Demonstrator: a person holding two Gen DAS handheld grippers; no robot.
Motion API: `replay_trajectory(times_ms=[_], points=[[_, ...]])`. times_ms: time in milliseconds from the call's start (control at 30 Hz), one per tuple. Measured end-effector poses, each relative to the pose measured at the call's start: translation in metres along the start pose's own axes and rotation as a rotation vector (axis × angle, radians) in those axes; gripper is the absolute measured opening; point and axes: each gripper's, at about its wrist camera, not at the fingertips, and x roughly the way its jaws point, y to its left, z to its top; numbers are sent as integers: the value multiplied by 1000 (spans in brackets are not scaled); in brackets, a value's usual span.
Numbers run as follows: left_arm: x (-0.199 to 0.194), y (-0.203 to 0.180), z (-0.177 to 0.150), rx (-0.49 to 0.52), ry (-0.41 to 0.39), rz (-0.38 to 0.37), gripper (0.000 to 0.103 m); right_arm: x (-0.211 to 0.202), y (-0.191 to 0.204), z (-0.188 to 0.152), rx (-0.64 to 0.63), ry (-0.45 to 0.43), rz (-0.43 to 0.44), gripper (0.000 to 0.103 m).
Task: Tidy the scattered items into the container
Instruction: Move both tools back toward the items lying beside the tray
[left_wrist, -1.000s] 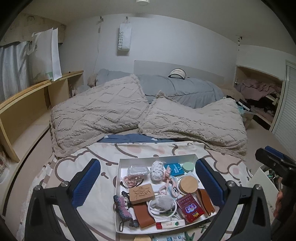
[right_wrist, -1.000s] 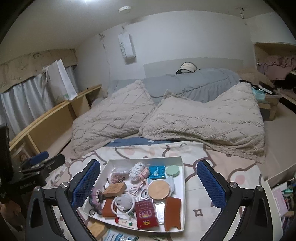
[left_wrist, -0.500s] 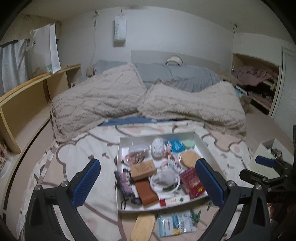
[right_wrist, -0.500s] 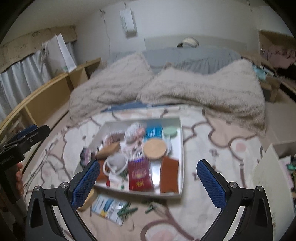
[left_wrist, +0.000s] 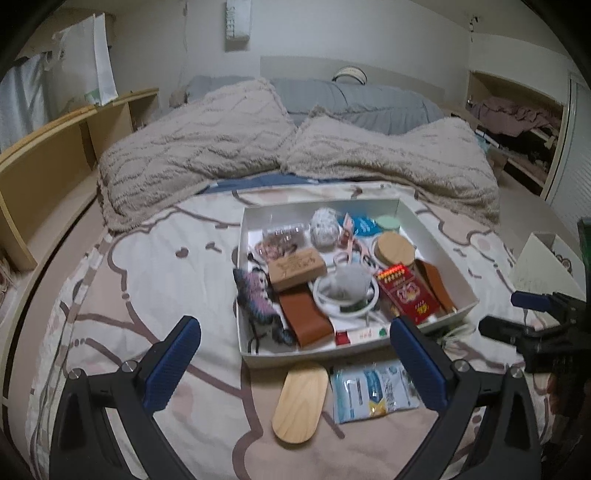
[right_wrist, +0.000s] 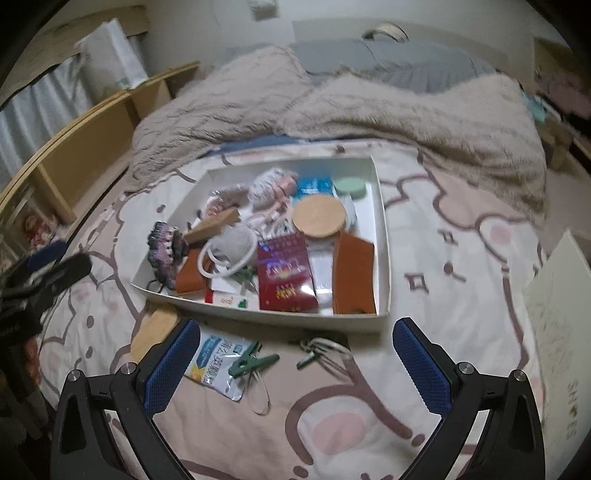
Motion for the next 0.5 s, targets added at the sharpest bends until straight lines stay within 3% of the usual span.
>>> replay_trajectory(times_ms=[300,500], points=[[26,1,-25,16,101,3,103,36,-18,-18,87,144,-31,103],[34,-1,-41,47,138,2,102,64,-28,-34,182,293,-18,103]])
